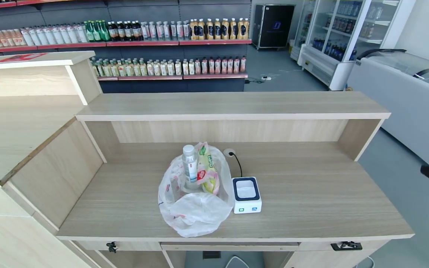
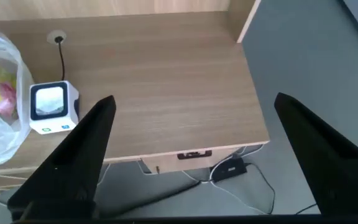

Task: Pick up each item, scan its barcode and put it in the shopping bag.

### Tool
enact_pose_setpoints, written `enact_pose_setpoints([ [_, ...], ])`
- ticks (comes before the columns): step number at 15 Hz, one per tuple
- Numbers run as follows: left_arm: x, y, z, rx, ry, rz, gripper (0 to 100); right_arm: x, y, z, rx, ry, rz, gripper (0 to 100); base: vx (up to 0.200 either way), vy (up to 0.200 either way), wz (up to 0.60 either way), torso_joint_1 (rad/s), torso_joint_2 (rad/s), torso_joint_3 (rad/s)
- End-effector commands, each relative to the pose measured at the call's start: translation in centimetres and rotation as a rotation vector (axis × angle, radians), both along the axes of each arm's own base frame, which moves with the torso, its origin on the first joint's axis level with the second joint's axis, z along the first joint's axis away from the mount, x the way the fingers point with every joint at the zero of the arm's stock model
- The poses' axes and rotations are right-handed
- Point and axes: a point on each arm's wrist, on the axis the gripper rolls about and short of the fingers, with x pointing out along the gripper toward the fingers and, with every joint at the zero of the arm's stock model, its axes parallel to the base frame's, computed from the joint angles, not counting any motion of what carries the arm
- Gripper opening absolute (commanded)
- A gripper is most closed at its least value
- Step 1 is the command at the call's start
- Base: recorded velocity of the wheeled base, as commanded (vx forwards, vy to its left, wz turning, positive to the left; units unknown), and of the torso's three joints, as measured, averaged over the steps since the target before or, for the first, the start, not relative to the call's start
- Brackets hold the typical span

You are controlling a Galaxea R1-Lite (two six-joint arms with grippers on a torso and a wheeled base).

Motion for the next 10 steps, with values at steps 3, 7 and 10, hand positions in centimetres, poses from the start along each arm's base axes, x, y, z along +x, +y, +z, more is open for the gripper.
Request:
enact_pose_setpoints([
  [3,0.0,0.0,0.0,-0.002,0.0,0.001,100,-9.4,-0.3,-13.2,0.062,-0.108,0.045,100,0.0,0.0,0.0,0.0,0.0,0.0],
  [7,0.0,0.0,0.0,-0.002,0.0,0.001,100,-12.6,-0.3,-15.5,0.056,-0.216,0.1,100,0.0,0.0,0.0,0.0,0.0,0.0],
  [10,0.0,0.0,0.0,-0.002,0.0,0.002,100,-13.1,-0.2,-15.7,0.048,-0.284,0.053,100,0.0,0.0,0.0,0.0,0.0,0.0],
])
